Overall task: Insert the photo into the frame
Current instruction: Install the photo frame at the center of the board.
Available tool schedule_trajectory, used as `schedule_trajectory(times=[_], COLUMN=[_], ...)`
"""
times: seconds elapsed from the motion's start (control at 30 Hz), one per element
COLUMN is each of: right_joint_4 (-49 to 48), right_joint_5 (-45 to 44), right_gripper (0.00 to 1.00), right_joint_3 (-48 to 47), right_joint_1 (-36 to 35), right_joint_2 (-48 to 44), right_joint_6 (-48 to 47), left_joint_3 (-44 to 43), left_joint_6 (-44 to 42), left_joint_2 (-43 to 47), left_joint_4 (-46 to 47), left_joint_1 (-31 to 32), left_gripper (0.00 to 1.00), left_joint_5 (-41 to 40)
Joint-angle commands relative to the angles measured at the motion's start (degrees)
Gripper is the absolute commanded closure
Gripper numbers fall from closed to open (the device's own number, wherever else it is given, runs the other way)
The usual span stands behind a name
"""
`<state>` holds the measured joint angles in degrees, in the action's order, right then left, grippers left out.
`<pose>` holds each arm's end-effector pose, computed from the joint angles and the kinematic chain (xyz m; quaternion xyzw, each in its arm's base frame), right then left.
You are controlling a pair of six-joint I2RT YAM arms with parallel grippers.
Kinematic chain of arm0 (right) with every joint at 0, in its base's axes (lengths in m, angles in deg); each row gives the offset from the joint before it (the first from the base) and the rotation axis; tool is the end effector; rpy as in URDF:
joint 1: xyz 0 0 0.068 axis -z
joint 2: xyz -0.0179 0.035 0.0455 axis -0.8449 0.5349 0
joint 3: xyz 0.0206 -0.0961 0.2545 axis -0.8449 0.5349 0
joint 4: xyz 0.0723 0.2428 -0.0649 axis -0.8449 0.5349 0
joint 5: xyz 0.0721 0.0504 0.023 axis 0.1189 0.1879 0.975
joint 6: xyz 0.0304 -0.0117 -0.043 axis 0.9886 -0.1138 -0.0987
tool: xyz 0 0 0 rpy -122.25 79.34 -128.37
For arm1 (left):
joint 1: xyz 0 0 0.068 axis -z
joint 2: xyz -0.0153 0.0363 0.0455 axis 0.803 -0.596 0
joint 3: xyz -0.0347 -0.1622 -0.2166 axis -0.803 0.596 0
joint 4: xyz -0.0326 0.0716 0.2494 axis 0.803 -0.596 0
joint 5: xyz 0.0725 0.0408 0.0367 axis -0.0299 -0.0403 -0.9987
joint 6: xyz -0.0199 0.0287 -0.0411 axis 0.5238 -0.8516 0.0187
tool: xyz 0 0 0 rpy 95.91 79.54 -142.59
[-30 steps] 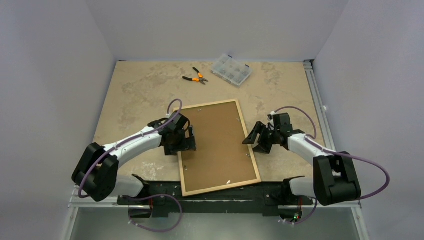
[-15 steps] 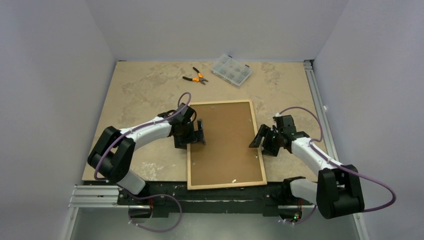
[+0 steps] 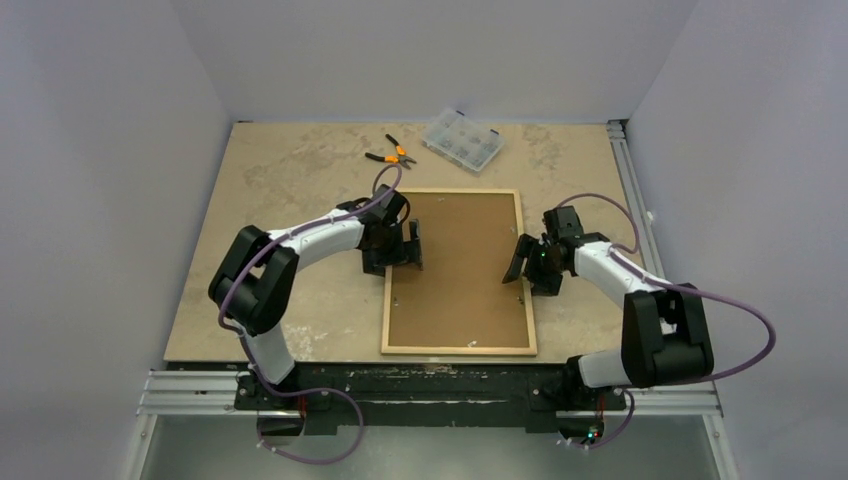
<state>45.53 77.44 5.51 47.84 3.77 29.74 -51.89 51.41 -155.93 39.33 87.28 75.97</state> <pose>0.2332 0.0488 0.1682 0.1666 0.9599 0.1789 0.1372 0.2829 -0.1956 0.1743 -0.0705 0.9762 -0.1735 0.1093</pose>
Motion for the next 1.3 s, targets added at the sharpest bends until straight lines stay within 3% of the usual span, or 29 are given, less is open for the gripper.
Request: schedule_trajectory(times=[0.0, 0.23, 0.6, 1.03, 1.27], right_joint_4=[-3.1, 0.7, 0.5, -1.4, -1.7], right_joint_5=[5.5, 2.1, 3.4, 4.8, 4.9], right_gripper=[0.31, 0.26, 0.25, 0.26, 0.26], right_joint_3=[-6.7, -5.8, 3.5, 7.1, 7.3], right_joint_1=[-0.8, -0.8, -0.9, -0.8, -0.8], right_joint_2=[1.6, -1.7, -9.0, -9.4, -9.4], right_joint_6=[0.1, -1.5, 0.4, 0.2, 0.1], left_joint_3=[-5.0, 1.7, 15.6, 16.8, 15.9], left_joint_6=[-0.2, -1.0, 1.7, 6.2, 7.0], left_joint_2=[-0.4, 7.8, 19.4, 14.3, 13.4], left_joint_4=[2.5, -1.5, 5.3, 6.1, 3.3], left_joint_1=[1.1, 0.9, 2.1, 4.0, 4.9], left_gripper=[0.07, 0.03, 0.08, 0.23, 0.45], left_joint_5=[2.8, -5.4, 0.6, -4.6, -9.7])
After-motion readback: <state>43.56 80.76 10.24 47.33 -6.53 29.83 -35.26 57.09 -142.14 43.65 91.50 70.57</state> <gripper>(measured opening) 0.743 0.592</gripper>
